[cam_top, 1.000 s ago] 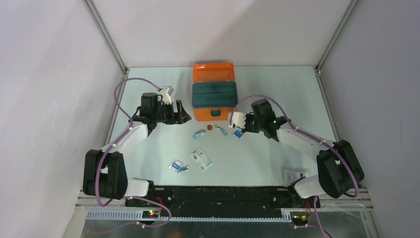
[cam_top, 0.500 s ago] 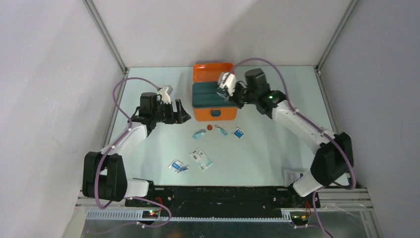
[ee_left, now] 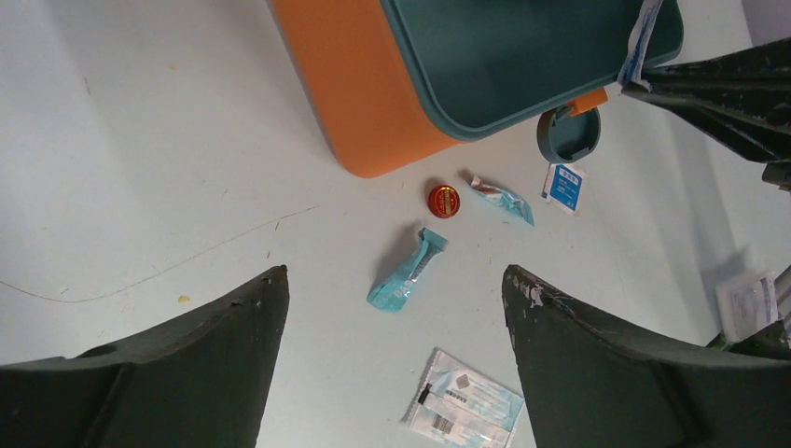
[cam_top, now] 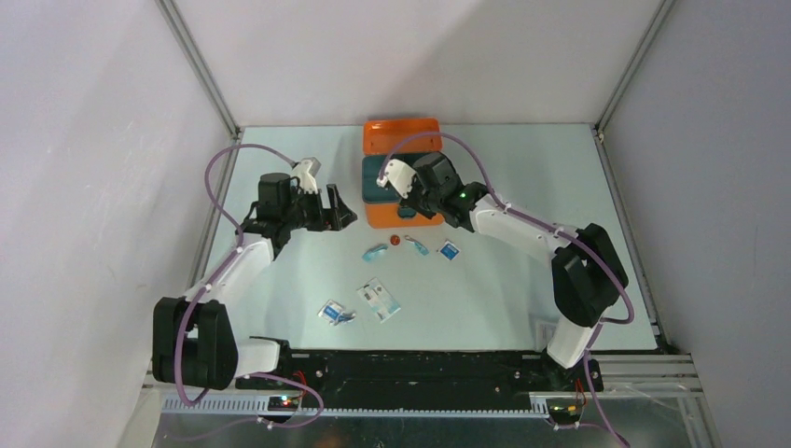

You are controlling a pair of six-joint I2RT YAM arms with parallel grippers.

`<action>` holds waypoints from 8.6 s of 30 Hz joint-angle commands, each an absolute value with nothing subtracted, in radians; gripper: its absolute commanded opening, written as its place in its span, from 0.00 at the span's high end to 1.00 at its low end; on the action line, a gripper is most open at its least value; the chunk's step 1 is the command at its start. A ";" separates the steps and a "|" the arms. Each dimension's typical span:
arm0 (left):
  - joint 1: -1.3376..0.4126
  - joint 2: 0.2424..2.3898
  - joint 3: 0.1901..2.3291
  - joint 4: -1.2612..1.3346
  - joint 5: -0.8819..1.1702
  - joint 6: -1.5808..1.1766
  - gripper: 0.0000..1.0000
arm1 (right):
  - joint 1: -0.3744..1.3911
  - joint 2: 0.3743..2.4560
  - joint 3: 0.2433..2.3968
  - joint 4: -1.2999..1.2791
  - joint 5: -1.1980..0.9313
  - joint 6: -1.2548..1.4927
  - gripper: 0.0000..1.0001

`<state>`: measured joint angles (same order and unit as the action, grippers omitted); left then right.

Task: Organize the medicine kit

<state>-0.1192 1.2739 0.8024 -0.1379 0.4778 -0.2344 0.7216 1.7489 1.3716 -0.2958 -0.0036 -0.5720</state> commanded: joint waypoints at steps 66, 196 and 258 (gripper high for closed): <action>-0.110 1.301 0.816 -0.111 0.525 -0.231 0.12 | 0.472 1.881 1.233 -0.423 -0.417 -0.874 0.51; -0.301 1.262 0.718 -0.674 0.419 0.666 0.17 | 0.428 1.977 1.882 -0.564 -0.520 -0.041 0.42; -0.472 1.162 0.603 -0.682 0.504 0.828 0.19 | 0.505 1.583 1.560 -0.469 -0.386 -0.159 0.35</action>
<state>-0.4000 1.1580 0.6067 -0.6792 0.4503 0.7444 0.5064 1.6550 1.6161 -0.5491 -0.4484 -0.1028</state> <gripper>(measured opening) 0.825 0.637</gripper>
